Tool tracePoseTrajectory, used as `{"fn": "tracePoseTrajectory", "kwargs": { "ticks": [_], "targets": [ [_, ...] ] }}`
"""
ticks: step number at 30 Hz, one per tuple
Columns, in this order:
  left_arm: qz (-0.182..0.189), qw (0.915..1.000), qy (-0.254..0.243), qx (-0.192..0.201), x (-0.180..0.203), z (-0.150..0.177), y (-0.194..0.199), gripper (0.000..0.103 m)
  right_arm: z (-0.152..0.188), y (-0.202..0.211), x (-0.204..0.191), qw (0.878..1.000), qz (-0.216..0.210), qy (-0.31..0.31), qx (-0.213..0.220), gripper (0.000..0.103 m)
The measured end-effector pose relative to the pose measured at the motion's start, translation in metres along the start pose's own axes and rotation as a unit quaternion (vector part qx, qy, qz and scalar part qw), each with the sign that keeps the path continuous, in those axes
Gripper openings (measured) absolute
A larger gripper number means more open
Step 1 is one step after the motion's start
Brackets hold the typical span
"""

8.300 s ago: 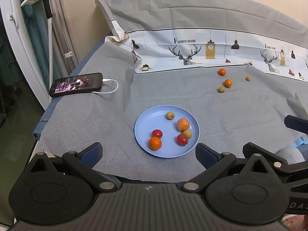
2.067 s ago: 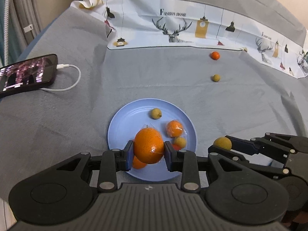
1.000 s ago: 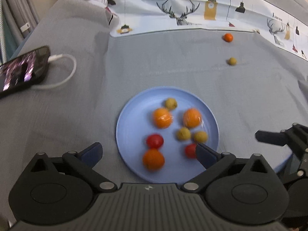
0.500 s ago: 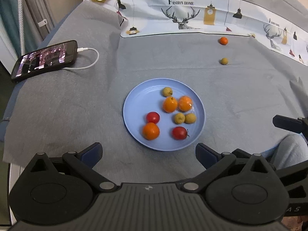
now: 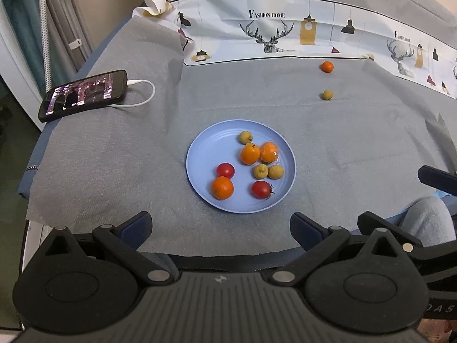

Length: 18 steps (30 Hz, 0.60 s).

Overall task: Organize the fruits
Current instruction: 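Lift both open tools away from the plate toward the loose fruits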

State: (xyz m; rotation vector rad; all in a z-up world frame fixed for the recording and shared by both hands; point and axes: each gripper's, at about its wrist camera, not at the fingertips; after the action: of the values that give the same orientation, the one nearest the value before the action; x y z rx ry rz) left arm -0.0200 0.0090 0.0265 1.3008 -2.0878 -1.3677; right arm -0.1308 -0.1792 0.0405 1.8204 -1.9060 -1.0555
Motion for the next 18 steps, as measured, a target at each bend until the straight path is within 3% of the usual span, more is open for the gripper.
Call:
{"fn": "tracePoseTrajectory", "kwargs": {
  "ticks": [13, 18],
  "targets": [
    [0.016, 0.9998, -0.005, -0.004, 0.013, -0.010, 0.029, 0.103, 0.002, 0.027, 0.015, 0.999, 0.012, -0.025, 0.031, 0.102],
    [0.007, 0.9999, -0.004, 0.006, 0.011, -0.027, 0.051, 0.103, 0.000, 0.038, 0.026, 0.998, 0.019, -0.043, 0.042, 0.102]
  ]
}}
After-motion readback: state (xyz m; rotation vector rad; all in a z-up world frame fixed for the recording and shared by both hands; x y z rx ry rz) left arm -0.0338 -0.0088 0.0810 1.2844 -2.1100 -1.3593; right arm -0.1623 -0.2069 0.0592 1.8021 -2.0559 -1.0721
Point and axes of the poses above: each gripper's, at about its wrist camera, not at the fingertips, and y roughly against the way its jaws point, x to its right, z to its underside, and after that the axes turned 14 degrees about -y, right-handed
